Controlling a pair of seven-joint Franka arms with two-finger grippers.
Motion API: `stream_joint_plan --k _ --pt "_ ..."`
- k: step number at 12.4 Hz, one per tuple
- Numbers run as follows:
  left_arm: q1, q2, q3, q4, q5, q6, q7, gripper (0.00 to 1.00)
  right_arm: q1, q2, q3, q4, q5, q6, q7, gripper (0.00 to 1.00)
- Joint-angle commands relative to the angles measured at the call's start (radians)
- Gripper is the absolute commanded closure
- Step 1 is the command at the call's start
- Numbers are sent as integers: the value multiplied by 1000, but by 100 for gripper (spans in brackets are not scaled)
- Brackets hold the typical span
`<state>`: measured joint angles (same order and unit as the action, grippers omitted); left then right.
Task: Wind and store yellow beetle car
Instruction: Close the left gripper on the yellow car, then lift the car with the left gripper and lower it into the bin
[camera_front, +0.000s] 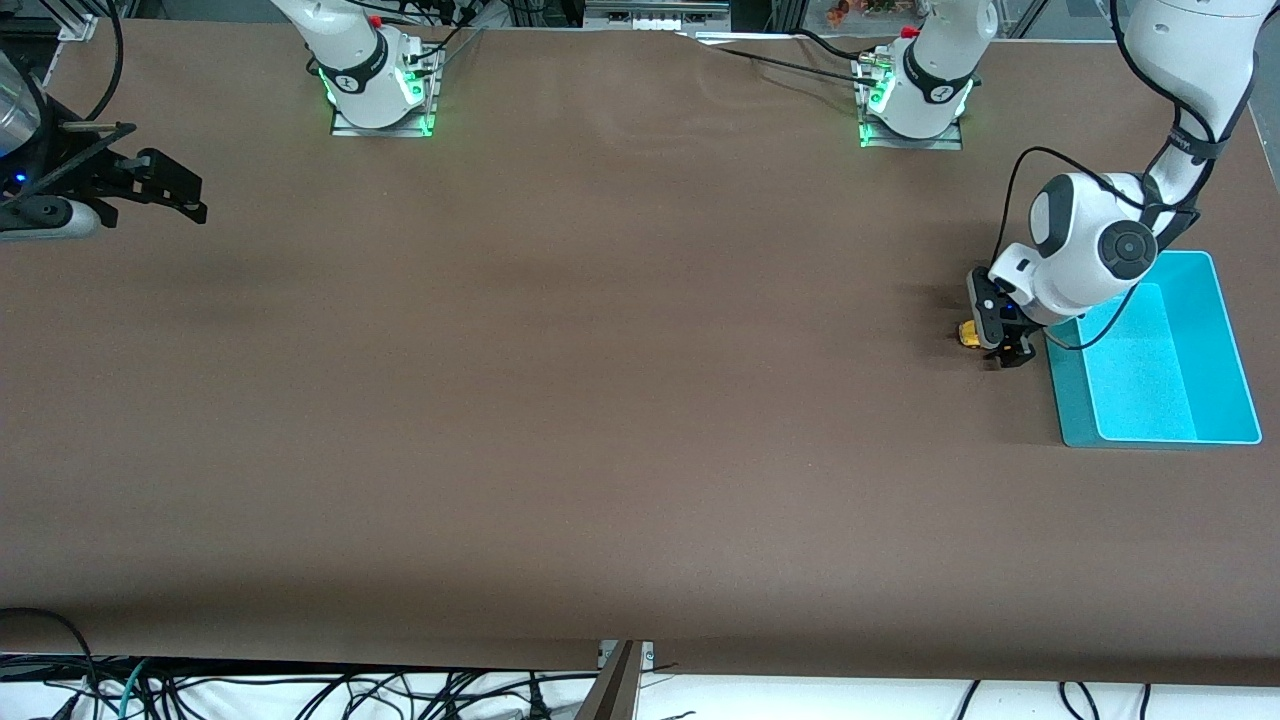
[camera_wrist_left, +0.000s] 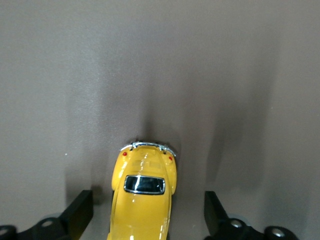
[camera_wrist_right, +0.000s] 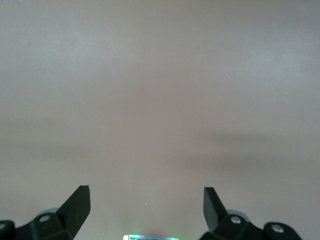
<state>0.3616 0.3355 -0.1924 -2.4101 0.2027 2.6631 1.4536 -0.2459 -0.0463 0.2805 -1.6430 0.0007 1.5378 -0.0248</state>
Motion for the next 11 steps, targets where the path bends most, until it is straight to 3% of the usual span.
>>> stream_joint_plan --k 1,2,3,5,7,9,11 --pt "13 -10 -7 -7 7 12 13 66 2 8 -4 23 -2 -28 5 0" --pt "13 -12 -7 -6 7 9 11 78 2 6 -3 23 -2 -28 6 0" --pt "11 -16 -9 -3 7 5 14 83 4 6 -3 25 -2 -28 6 0" --pt "8 -62 -44 0 7 -49 10 85 4 6 -3 25 -1 -30 8 0" --pt "8 -134 -123 54 -8 -228 -56 86 4 8 -3 25 -1 -30 6 0" --pt "7 -156 -177 191 -8 -439 -82 84 4 6 -4 25 -1 -42 9 0" --pt "13 -127 -171 357 1 -649 -56 84 2 8 -4 23 -1 -42 9 0"
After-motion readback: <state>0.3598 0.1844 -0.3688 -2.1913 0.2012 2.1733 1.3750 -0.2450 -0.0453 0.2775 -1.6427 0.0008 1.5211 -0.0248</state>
